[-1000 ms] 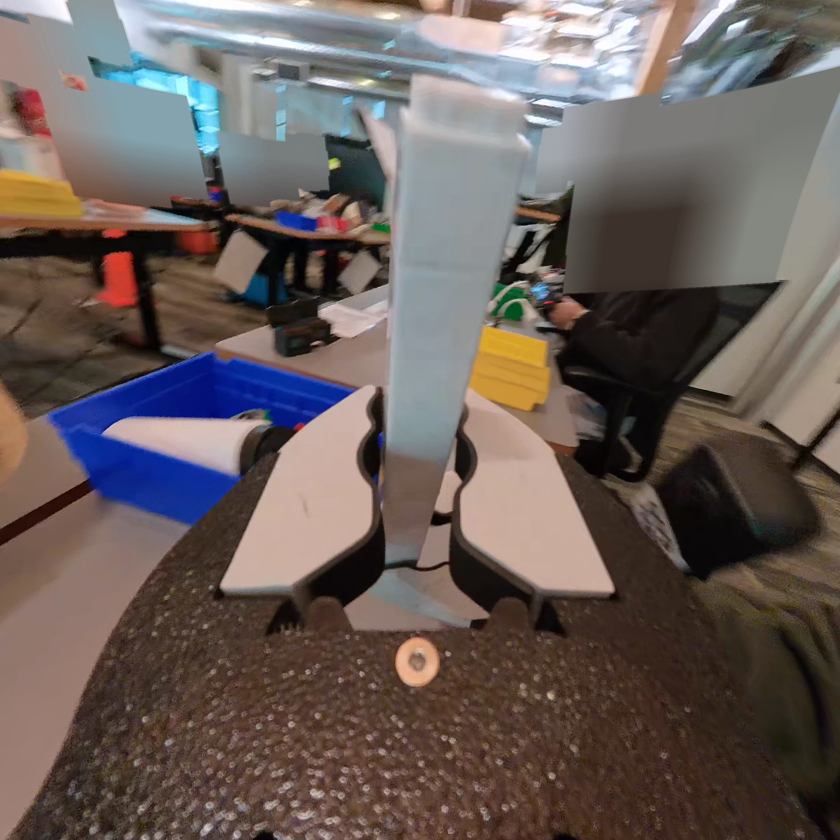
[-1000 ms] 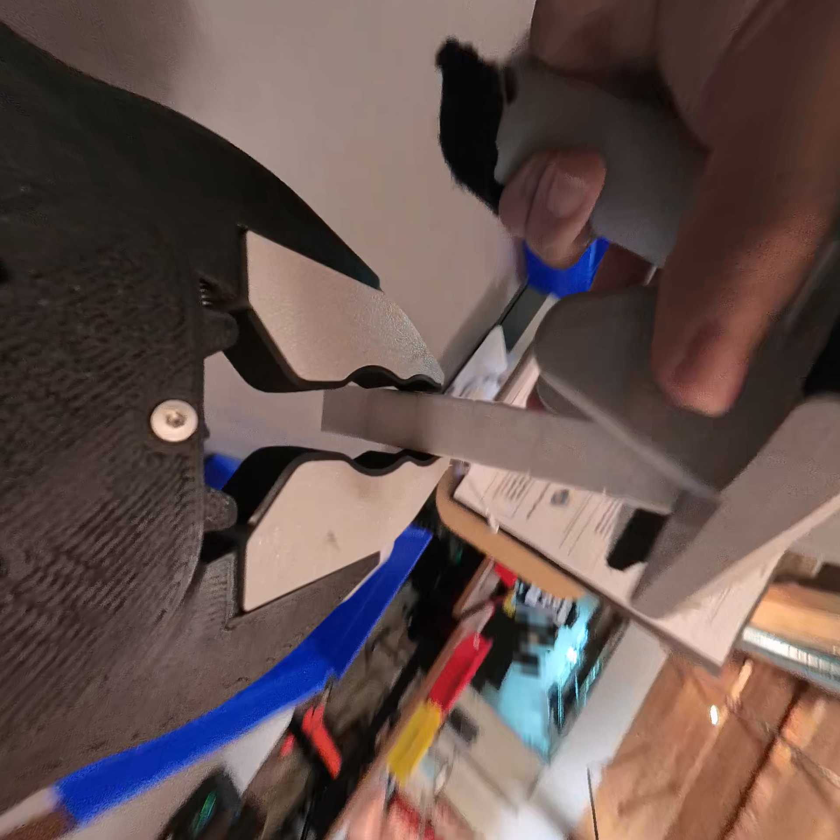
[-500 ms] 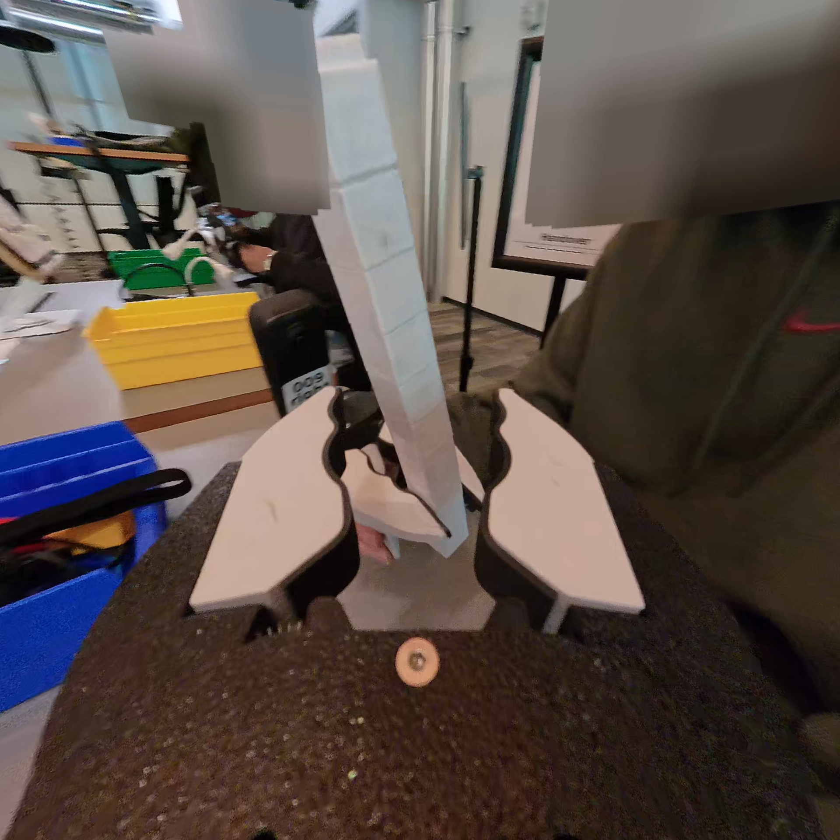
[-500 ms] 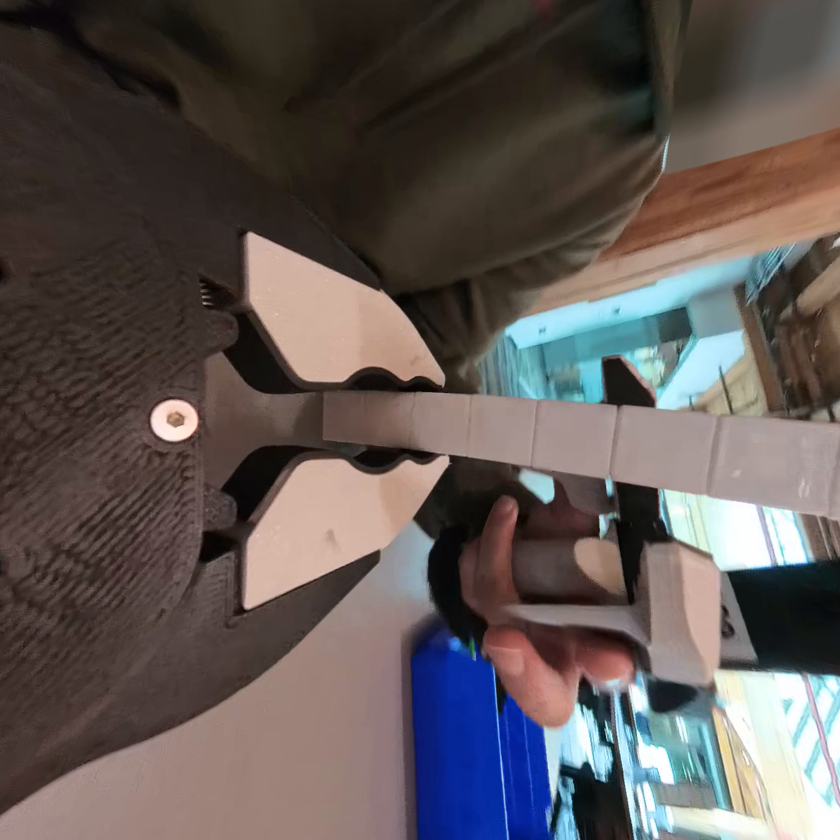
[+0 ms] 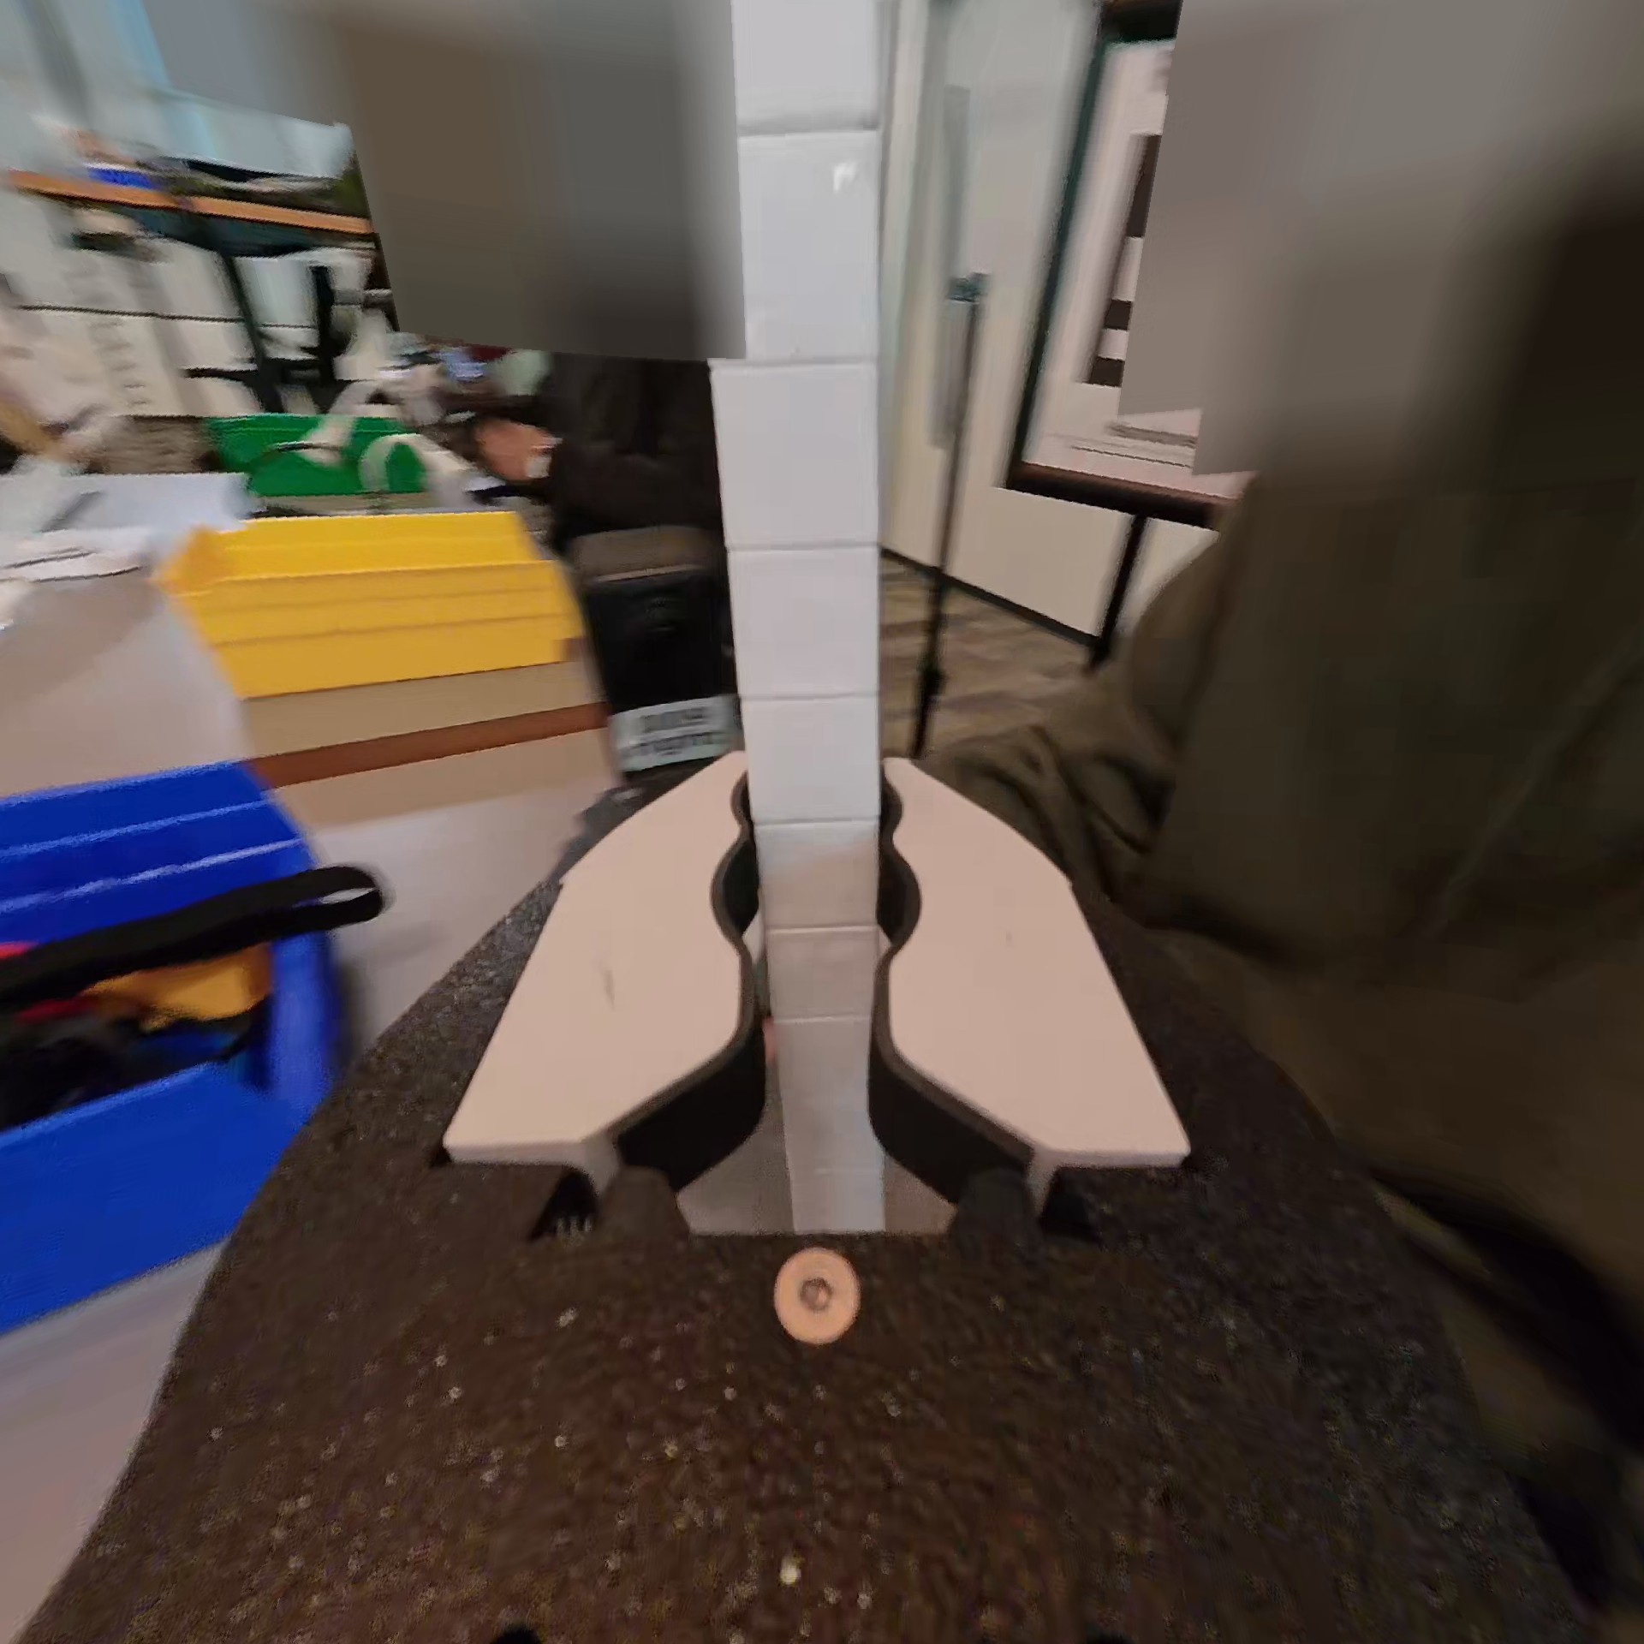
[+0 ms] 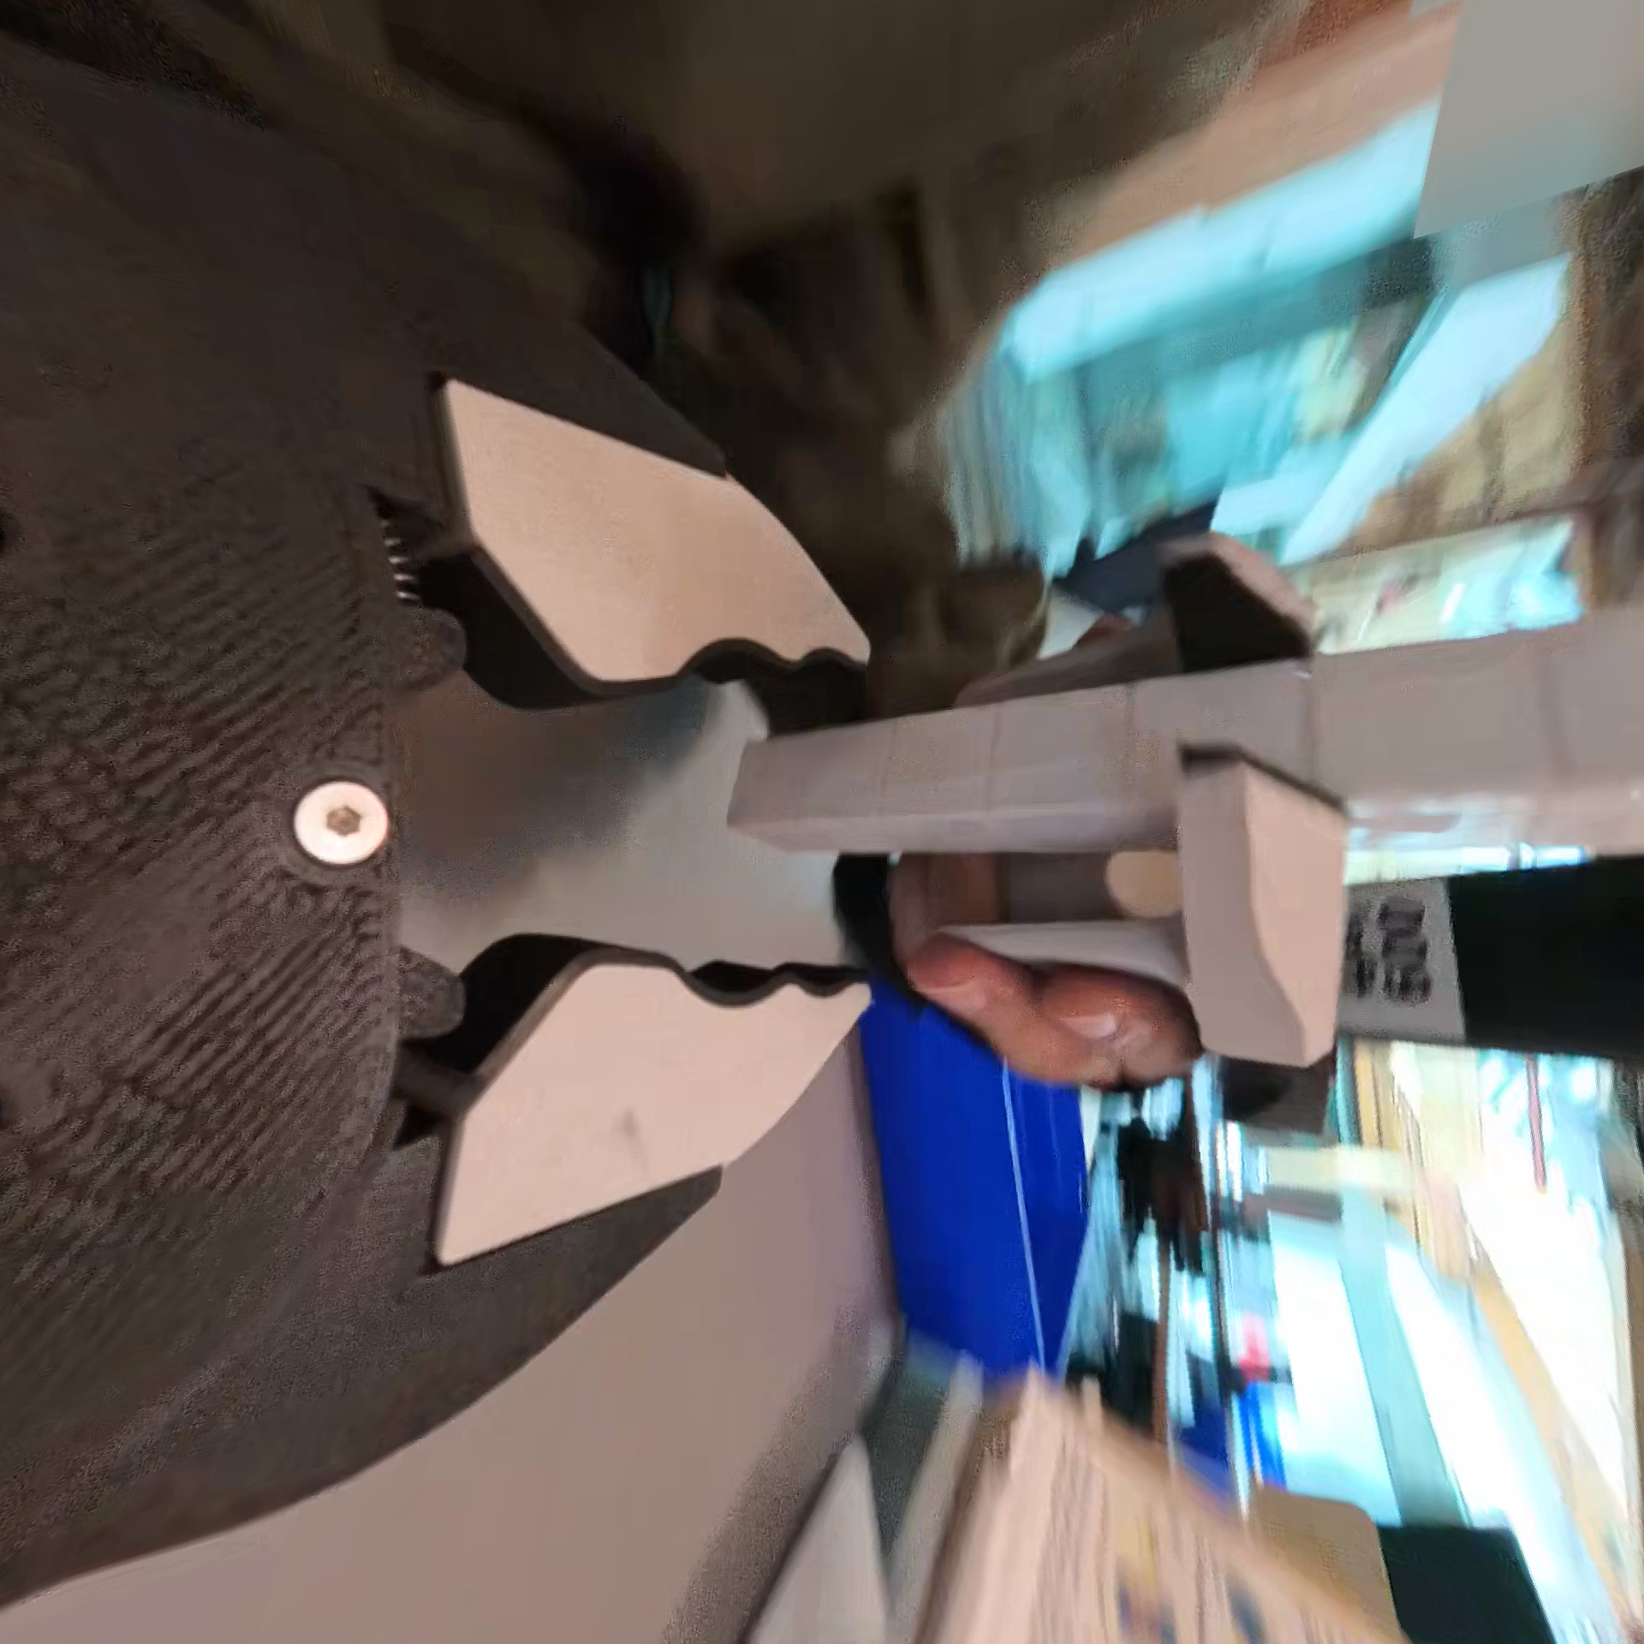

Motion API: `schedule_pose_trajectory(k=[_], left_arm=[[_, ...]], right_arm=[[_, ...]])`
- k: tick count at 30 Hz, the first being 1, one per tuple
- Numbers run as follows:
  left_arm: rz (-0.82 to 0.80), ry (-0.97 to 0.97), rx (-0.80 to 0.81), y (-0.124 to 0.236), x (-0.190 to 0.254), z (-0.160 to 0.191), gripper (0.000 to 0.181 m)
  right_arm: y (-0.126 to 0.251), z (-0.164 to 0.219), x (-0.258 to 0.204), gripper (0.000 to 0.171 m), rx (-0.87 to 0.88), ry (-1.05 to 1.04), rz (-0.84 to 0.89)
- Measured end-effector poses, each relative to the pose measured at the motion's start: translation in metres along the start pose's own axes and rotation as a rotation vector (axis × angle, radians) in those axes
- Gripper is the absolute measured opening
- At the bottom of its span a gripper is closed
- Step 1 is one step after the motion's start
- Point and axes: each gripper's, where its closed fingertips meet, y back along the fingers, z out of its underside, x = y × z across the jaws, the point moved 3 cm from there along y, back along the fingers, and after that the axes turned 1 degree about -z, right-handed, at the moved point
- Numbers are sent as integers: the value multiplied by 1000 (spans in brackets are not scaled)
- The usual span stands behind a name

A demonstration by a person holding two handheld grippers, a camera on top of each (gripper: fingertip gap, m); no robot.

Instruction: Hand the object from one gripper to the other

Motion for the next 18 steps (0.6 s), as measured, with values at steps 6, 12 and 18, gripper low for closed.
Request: schedule_pose_trajectory(k=[6, 12, 18], left_arm=[[-565, -82, -193, 22, -54, 6, 22], [-714, -269, -454, 29, -69, 29, 22], [-520, -406, -825, 35, -53, 75, 22]], right_arm=[[15, -13, 30, 89, -170, 322, 419], [52, -66, 37, 76, 71, 338, 671], [58, -45, 7, 67, -165, 497, 370]])
